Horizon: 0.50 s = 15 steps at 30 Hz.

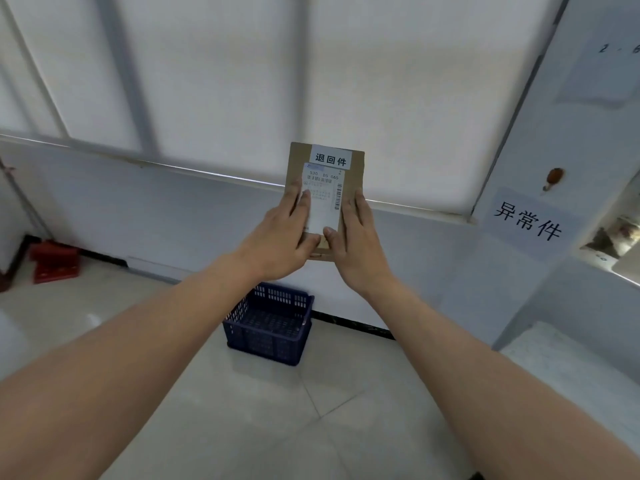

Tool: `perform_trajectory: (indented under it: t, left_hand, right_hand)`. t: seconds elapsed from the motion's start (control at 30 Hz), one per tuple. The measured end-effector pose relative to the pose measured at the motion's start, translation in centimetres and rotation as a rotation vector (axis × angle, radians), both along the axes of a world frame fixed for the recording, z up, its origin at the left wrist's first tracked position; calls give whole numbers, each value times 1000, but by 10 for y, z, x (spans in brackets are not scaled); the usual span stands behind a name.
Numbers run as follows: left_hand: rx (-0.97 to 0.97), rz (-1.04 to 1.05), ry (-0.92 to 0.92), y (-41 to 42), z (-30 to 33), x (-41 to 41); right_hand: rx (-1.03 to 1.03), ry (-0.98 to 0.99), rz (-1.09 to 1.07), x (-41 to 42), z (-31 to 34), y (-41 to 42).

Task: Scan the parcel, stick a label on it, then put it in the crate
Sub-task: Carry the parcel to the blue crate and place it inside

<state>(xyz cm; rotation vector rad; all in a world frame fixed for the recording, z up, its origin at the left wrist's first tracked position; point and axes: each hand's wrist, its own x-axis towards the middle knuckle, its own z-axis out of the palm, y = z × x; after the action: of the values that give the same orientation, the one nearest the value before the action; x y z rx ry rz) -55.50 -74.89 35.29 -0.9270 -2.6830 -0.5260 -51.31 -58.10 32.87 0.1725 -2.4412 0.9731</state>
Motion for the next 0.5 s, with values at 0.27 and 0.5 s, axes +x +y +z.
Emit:
perform_trajectory:
  t: [0.27, 0.5]
  left_hand:
    - [8, 7, -66, -32, -28, -90]
    - [-24, -32, -110, -92, -46, -187]
  right_hand:
    - [-14, -78, 13, -93, -27, -32]
    - [-26, -136, -37, -181, -48, -95]
